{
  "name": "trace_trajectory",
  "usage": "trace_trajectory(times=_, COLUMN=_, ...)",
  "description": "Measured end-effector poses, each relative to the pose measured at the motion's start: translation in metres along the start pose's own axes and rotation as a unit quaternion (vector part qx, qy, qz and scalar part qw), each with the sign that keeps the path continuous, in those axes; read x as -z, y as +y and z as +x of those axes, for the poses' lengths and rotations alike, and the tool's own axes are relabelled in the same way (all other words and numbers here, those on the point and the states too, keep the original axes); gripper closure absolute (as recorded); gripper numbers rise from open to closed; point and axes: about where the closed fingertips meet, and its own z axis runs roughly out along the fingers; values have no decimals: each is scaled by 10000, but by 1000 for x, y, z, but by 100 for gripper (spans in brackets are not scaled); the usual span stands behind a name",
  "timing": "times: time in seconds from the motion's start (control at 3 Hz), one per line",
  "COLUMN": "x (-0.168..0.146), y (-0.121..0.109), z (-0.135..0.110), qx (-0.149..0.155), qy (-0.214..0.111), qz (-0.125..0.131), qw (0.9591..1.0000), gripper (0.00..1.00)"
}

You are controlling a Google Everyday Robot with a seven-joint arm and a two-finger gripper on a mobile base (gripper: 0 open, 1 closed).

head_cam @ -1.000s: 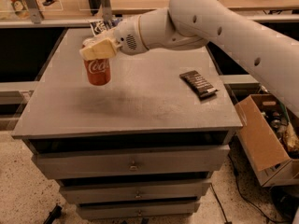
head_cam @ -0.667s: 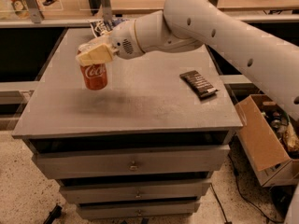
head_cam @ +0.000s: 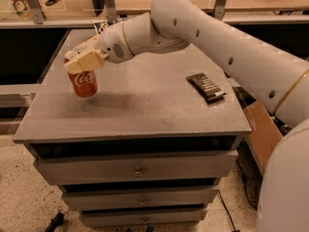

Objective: Move blue plastic bottle near blue chip bag

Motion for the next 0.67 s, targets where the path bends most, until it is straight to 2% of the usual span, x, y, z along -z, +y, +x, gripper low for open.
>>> trace_trajectory(times=0.67, x=-39, y=12, z=4, qx=281, qy=111, qz=-692, qw=9971, gripper=100)
